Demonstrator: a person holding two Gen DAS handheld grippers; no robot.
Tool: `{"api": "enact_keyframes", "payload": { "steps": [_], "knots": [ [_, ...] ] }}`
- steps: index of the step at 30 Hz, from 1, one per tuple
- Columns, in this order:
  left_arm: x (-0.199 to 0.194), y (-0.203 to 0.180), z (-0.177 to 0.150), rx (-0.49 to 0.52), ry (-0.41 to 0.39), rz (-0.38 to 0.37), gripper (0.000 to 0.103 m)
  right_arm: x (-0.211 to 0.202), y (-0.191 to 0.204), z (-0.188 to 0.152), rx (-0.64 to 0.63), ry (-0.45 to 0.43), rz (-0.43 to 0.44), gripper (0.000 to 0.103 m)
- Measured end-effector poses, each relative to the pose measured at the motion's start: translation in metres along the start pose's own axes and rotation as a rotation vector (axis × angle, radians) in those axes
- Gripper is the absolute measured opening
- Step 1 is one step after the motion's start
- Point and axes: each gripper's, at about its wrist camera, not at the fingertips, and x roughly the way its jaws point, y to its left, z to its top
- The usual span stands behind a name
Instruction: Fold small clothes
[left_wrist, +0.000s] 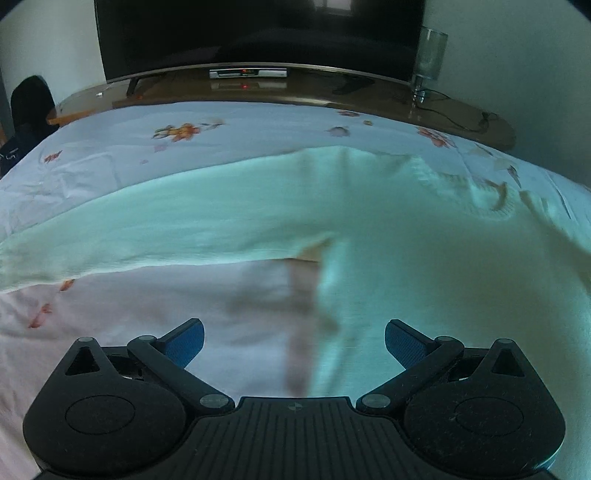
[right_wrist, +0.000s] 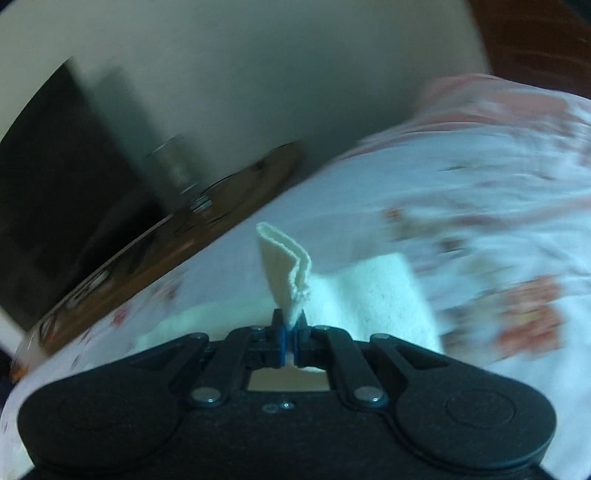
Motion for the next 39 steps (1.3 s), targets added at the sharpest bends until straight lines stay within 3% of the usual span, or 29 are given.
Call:
{"api": "enact_keyframes", "payload": {
  "steps": [4,8,12,18,21,22,23,26,30,35,36,37,38,39],
  "knots": [
    [0.000,0.039,0.003,-0.031,0.012,-0.056,0.103,0.023,0.075,-0.032,-0.075,0.064,0.083,0.005],
    [-0.002,0.065,0.007,-0.050,-0.002,-0.040,0.103,0.047,0.146,-0.072,-0.147,0.141,0.166,0.005],
    [-0.002,0.090,0.011,-0.076,-0.004,-0.072,0.103,0.064,0.206,-0.111,-0.227,0.206,0.231,0.005],
    [-0.002,0.106,0.014,-0.084,-0.022,-0.087,0.103,0.075,0.250,-0.142,-0.283,0.248,0.255,0.005],
    [0.002,0.107,0.015,-0.090,-0.021,-0.079,0.103,0.073,0.258,-0.150,-0.301,0.256,0.265,0.006],
    [0.003,0.105,0.016,-0.090,-0.021,-0.077,0.103,0.072,0.259,-0.151,-0.320,0.258,0.267,0.012],
    [0.005,0.103,0.017,-0.090,-0.021,-0.077,0.103,0.074,0.263,-0.155,-0.340,0.269,0.275,0.025],
    [0.009,0.089,0.023,-0.099,-0.021,-0.102,0.103,0.082,0.277,-0.166,-0.440,0.289,0.310,0.032],
    [0.017,0.050,0.038,-0.098,-0.042,-0.224,0.103,0.053,0.260,-0.158,-0.447,0.219,0.347,0.031],
    [0.045,-0.019,0.057,-0.052,-0.002,-0.387,0.103,0.020,0.195,-0.125,-0.313,0.150,0.276,0.032],
    [0.052,-0.030,0.058,-0.048,0.013,-0.397,0.098,0.013,0.181,-0.118,-0.293,0.144,0.256,0.032],
    [0.058,-0.037,0.059,-0.044,0.032,-0.390,0.084,0.008,0.169,-0.114,-0.276,0.139,0.241,0.032],
    [0.065,-0.043,0.059,-0.043,0.060,-0.381,0.057,0.003,0.156,-0.109,-0.258,0.132,0.224,0.032],
    [0.070,-0.045,0.060,-0.058,0.076,-0.383,0.055,-0.001,0.142,-0.103,-0.236,0.125,0.206,0.032]
  ]
}}
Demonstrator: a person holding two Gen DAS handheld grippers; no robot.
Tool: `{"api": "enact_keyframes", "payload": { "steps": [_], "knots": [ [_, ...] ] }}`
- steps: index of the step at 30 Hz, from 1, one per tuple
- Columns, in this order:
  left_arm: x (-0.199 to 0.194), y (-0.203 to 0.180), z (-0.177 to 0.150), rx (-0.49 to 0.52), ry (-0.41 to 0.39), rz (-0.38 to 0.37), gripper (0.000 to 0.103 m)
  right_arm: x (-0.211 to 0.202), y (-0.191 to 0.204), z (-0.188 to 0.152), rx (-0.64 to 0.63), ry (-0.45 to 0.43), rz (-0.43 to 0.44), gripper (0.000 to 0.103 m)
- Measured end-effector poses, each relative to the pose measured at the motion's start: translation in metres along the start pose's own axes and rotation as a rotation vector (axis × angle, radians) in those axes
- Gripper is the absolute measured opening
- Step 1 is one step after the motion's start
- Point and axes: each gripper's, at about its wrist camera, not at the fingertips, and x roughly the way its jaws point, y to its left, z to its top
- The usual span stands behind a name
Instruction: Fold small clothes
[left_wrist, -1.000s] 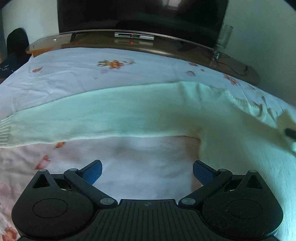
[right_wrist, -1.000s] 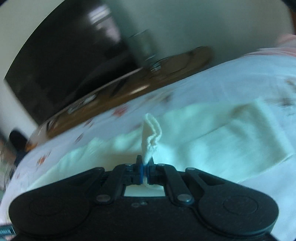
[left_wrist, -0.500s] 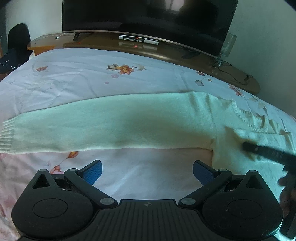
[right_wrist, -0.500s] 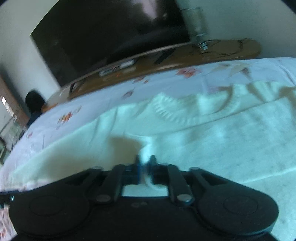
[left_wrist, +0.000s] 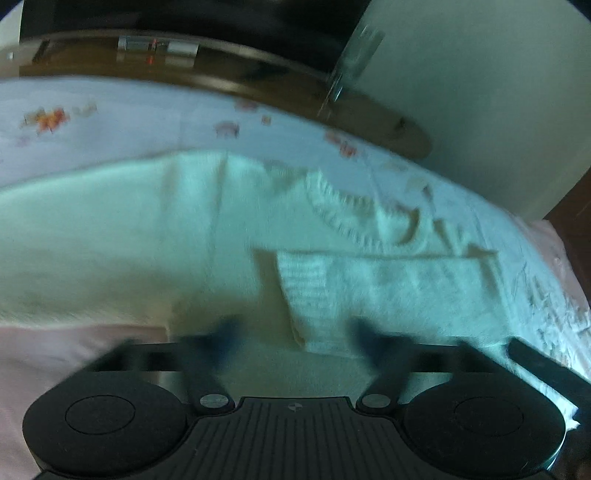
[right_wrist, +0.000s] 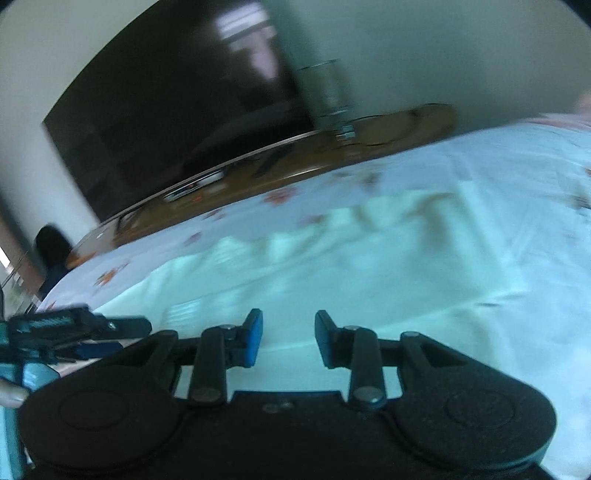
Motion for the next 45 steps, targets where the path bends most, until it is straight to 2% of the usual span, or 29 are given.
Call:
{"api": "enact_keyframes", "payload": {
  "steps": [5,7,8,9,13,18,27,30,32,36,37,38,39,40,42,44,45],
  "knots": [
    [0.009,-0.006,0.003,-0.074,-0.005,-0.063,0.054,-0.025,-0.052,0.001,0.107,-0.044,-0.058,0.032],
    [0.017,-0.011,0.000,-0.078,0.018,-0.087,0.031,-0.032,-0.069,-0.001,0.150,-0.055,-0.067,0.032],
    [0.022,-0.013,-0.002,-0.073,0.035,-0.086,0.008,-0.035,-0.076,-0.002,0.177,-0.056,-0.068,0.032],
    [0.028,-0.014,-0.004,-0.067,0.046,-0.087,0.004,-0.033,-0.083,-0.003,0.206,-0.056,-0.069,0.031],
    [0.020,-0.010,0.002,-0.045,0.006,-0.105,0.004,-0.028,-0.102,-0.006,0.297,-0.040,-0.058,0.030],
    [0.000,0.007,0.016,-0.013,-0.023,-0.080,0.004,-0.015,-0.123,-0.004,0.462,-0.027,0.034,0.035],
    [-0.003,0.036,0.011,-0.013,0.002,-0.043,0.004,0.008,-0.148,-0.007,0.707,-0.023,0.152,0.035],
    [0.001,0.040,0.009,-0.023,0.005,-0.039,0.004,0.019,-0.152,-0.007,0.754,-0.015,0.148,0.030],
    [0.001,0.042,0.009,-0.025,-0.001,-0.036,0.004,0.023,-0.153,-0.007,0.766,-0.006,0.139,0.028],
    [0.002,0.042,0.009,-0.010,0.007,-0.034,0.004,0.020,-0.153,-0.005,0.764,-0.026,0.143,0.033],
    [0.003,0.042,0.008,-0.009,0.009,-0.028,0.004,0.022,-0.154,-0.004,0.768,-0.026,0.140,0.026],
    [0.004,0.040,0.008,-0.004,0.007,-0.021,0.004,0.021,-0.155,-0.004,0.761,-0.025,0.123,0.011],
    [0.004,0.038,0.008,0.007,0.003,-0.012,0.004,0.024,-0.154,-0.004,0.730,-0.003,0.071,0.004],
    [0.003,0.036,0.007,0.020,-0.005,-0.005,0.004,0.026,-0.154,-0.004,0.716,0.024,0.039,0.003],
    [0.001,0.034,0.003,0.046,-0.028,0.012,0.005,0.022,-0.153,-0.003,0.699,0.022,0.043,0.004],
    [-0.001,0.032,0.000,0.071,-0.039,0.023,0.005,0.014,-0.149,0.000,0.625,0.021,0.012,0.013],
    [-0.003,0.030,-0.002,0.093,-0.041,0.035,0.007,0.009,-0.147,0.002,0.583,0.018,0.009,0.022]
  ]
}}
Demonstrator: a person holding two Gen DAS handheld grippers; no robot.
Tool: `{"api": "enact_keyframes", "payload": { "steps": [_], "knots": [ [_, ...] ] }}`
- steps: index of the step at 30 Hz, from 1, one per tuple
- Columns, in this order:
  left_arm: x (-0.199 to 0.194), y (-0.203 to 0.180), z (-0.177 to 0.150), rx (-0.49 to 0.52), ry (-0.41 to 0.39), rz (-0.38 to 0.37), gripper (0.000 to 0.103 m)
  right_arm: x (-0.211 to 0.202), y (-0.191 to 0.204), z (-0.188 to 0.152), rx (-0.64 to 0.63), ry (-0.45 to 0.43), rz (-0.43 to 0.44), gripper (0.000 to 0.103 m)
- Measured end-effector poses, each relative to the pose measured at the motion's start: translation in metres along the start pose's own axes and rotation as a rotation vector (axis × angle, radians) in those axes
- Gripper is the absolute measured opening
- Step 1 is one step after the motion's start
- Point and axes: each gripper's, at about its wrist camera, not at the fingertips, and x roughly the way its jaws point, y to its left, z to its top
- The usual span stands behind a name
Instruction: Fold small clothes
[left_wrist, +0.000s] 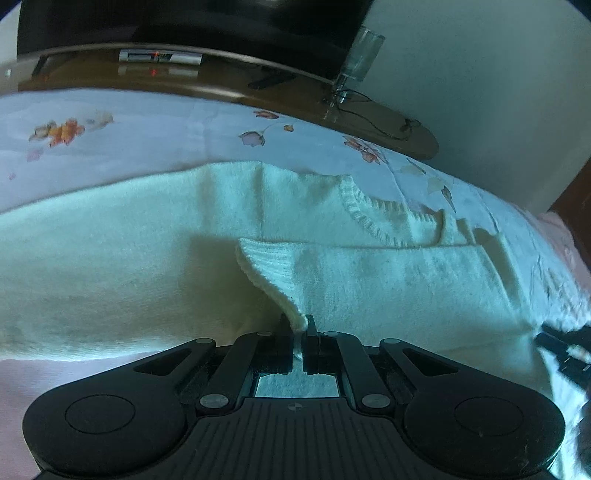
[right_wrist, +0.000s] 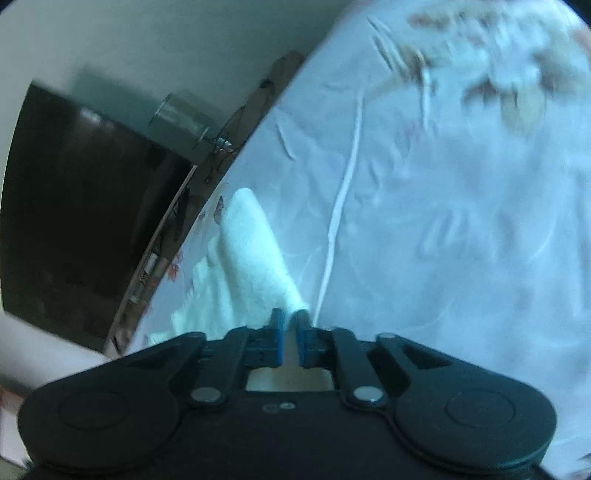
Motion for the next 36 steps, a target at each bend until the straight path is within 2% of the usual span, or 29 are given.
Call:
{"api": "enact_keyframes", "payload": {
  "steps": [2,7,11,13,15,16,19,20,21,23,24,26,27,28,30,31,32,34,35,36],
  "knots": [
    [-0.006,0.001,0.000,0.013,-0.008,0.027,0.012,-0.008,0.007,0.003,-0.072,-0.019,-0.013,0.024],
    [-0.032,0.026,0.000,-0.068,-0.085,0.103,0.016,-0.012,0.029,0.019,-0.224,-0.066,-0.028,0.024],
    [-0.036,0.033,0.010,-0.110,-0.127,0.101,0.035,-0.007,0.031,0.025,-0.249,-0.064,-0.021,0.024],
    [-0.035,0.024,0.015,-0.091,-0.157,0.079,0.037,-0.001,0.033,0.026,-0.258,-0.059,-0.026,0.021],
    [-0.028,0.010,0.019,-0.059,-0.162,0.052,0.037,0.007,0.038,0.025,-0.287,-0.051,-0.026,0.013],
    [-0.022,0.001,0.021,-0.032,-0.154,0.040,0.037,0.011,0.042,0.025,-0.310,-0.045,-0.027,0.004],
    [0.001,-0.024,0.023,0.065,-0.124,0.081,0.037,0.031,0.056,0.023,-0.390,-0.013,-0.023,0.002],
    [0.010,-0.029,0.022,0.091,-0.113,0.112,0.043,0.038,0.060,0.022,-0.409,-0.003,-0.025,0.002],
    [0.015,-0.033,0.020,0.112,-0.101,0.130,0.055,0.046,0.063,0.021,-0.432,0.008,-0.033,0.002],
    [0.025,-0.033,0.014,0.142,-0.084,0.161,0.055,0.061,0.066,0.019,-0.488,0.027,-0.073,0.000],
    [0.024,-0.033,0.012,0.151,-0.091,0.161,0.055,0.071,0.062,0.019,-0.505,0.039,-0.132,0.000],
    [0.020,-0.032,0.013,0.141,-0.088,0.158,0.055,0.071,0.057,0.027,-0.462,0.043,-0.119,0.000],
    [0.018,-0.032,0.015,0.134,-0.095,0.160,0.055,0.071,0.063,0.028,-0.489,0.040,-0.145,0.000],
    [0.014,-0.033,0.015,0.132,-0.109,0.162,0.055,0.070,0.069,0.029,-0.512,0.025,-0.158,0.006],
    [0.011,-0.030,0.017,0.122,-0.138,0.167,0.055,0.068,0.078,0.034,-0.528,-0.030,-0.117,0.008],
    [0.014,-0.027,0.017,0.116,-0.117,0.178,0.055,0.071,0.082,0.037,-0.530,-0.055,-0.110,0.015],
    [0.019,-0.024,0.018,0.107,-0.090,0.182,0.055,0.076,0.085,0.041,-0.534,-0.062,-0.114,0.011],
    [0.021,-0.017,0.016,0.096,-0.087,0.166,0.059,0.090,0.085,0.051,-0.527,-0.055,-0.116,0.004],
    [0.021,-0.014,0.014,0.090,-0.091,0.158,0.059,0.099,0.081,0.056,-0.504,-0.031,-0.139,0.000],
    [0.021,-0.014,0.014,0.086,-0.092,0.155,0.059,0.110,0.073,0.062,-0.477,0.007,-0.206,0.000]
  ]
}}
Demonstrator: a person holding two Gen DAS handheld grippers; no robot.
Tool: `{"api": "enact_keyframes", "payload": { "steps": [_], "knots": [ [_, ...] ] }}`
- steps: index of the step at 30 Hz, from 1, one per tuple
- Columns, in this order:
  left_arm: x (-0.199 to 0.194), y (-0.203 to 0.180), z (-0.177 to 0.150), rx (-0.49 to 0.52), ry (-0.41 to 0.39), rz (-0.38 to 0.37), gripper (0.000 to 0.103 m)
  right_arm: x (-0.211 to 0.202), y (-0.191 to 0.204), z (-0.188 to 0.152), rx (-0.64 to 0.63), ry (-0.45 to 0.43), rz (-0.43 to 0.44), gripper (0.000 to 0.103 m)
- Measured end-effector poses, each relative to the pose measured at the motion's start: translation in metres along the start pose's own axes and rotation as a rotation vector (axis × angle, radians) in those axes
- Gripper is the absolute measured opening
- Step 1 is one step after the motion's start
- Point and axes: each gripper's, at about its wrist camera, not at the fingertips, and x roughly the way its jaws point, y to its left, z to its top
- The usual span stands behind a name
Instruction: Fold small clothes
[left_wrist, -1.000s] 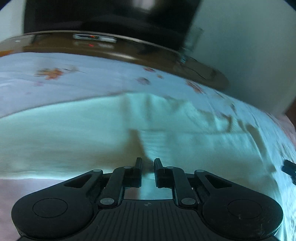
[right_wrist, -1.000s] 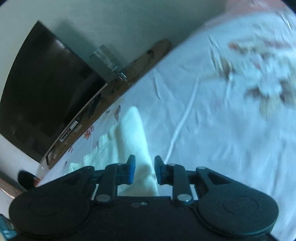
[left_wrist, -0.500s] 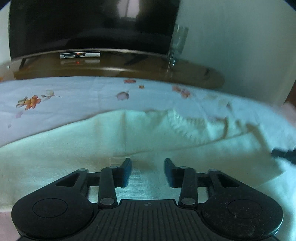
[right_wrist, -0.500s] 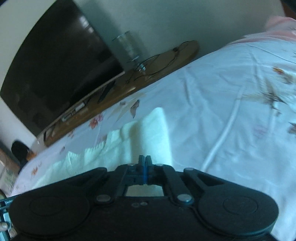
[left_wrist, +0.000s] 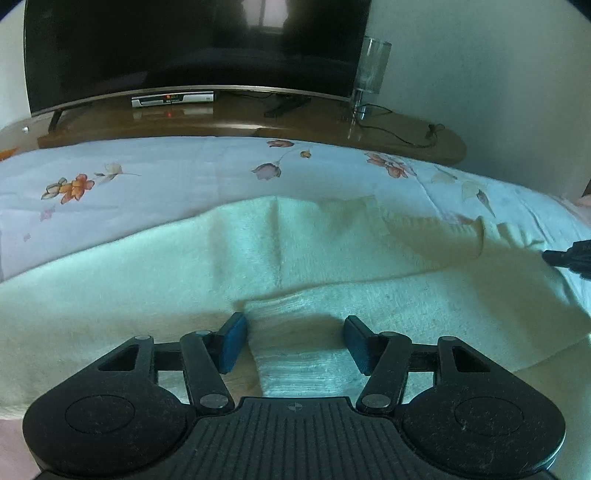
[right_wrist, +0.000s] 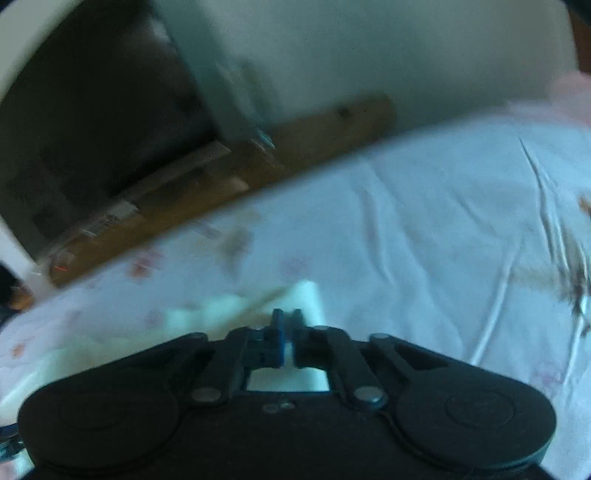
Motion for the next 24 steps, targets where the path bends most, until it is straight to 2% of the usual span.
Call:
{"api": "enact_keyframes", "payload": {
  "steps": [2,3,4,6,8,11,12,13,14,15,17,19,20,21,22,24],
  "knots": [
    [-0.006,0.000,0.001,0.012,-0.022,0.018,0.059,0.000,-0.010,0.001,0.040,-0.001,0.029,0.000],
    [-0.011,0.000,0.001,0.016,-0.035,0.014,0.059,-0.007,-0.009,0.001,0.041,-0.007,0.025,0.003],
    [-0.016,-0.001,0.001,0.019,-0.049,0.007,0.059,-0.017,-0.008,-0.001,0.032,-0.026,0.033,0.010],
    [-0.026,-0.006,-0.001,0.036,-0.071,-0.006,0.059,-0.042,-0.004,-0.009,-0.002,-0.061,0.073,0.010],
    [-0.028,-0.011,-0.005,0.066,-0.063,-0.008,0.059,-0.066,0.000,-0.023,-0.058,-0.078,0.087,0.011],
    [-0.018,-0.015,-0.015,0.112,-0.003,0.043,0.061,-0.080,-0.001,-0.046,-0.093,-0.017,0.104,0.009],
    [-0.015,-0.009,-0.020,0.091,-0.010,0.046,0.072,-0.078,-0.001,-0.054,-0.113,0.025,0.088,0.008],
    [-0.014,-0.005,-0.020,0.070,-0.012,0.060,0.078,-0.073,-0.002,-0.062,-0.139,0.065,0.053,0.006],
    [-0.014,-0.003,-0.019,0.063,-0.009,0.078,0.082,-0.069,-0.001,-0.066,-0.153,0.042,0.056,0.006],
    [-0.017,-0.005,-0.017,0.071,-0.009,0.094,0.082,-0.070,-0.002,-0.066,-0.143,0.039,0.061,0.006],
    [-0.025,-0.013,-0.018,0.117,-0.034,0.121,0.082,-0.077,0.002,-0.058,-0.120,0.042,0.071,0.015],
    [-0.020,-0.018,-0.025,0.166,-0.026,0.150,0.089,-0.091,0.010,-0.060,-0.155,-0.005,0.096,0.016],
    [-0.018,-0.015,-0.025,0.159,-0.029,0.172,0.097,-0.090,0.014,-0.064,-0.182,0.003,0.073,0.015],
    [-0.017,-0.013,-0.023,0.145,-0.021,0.176,0.099,-0.079,0.016,-0.070,-0.206,0.055,0.029,0.016],
    [-0.020,-0.011,-0.020,0.130,-0.011,0.184,0.098,-0.078,0.016,-0.077,-0.219,0.033,0.026,0.016],
    [-0.036,-0.014,-0.021,0.137,-0.054,0.220,0.099,-0.084,0.022,-0.074,-0.214,0.058,0.006,0.019]
  ]
}}
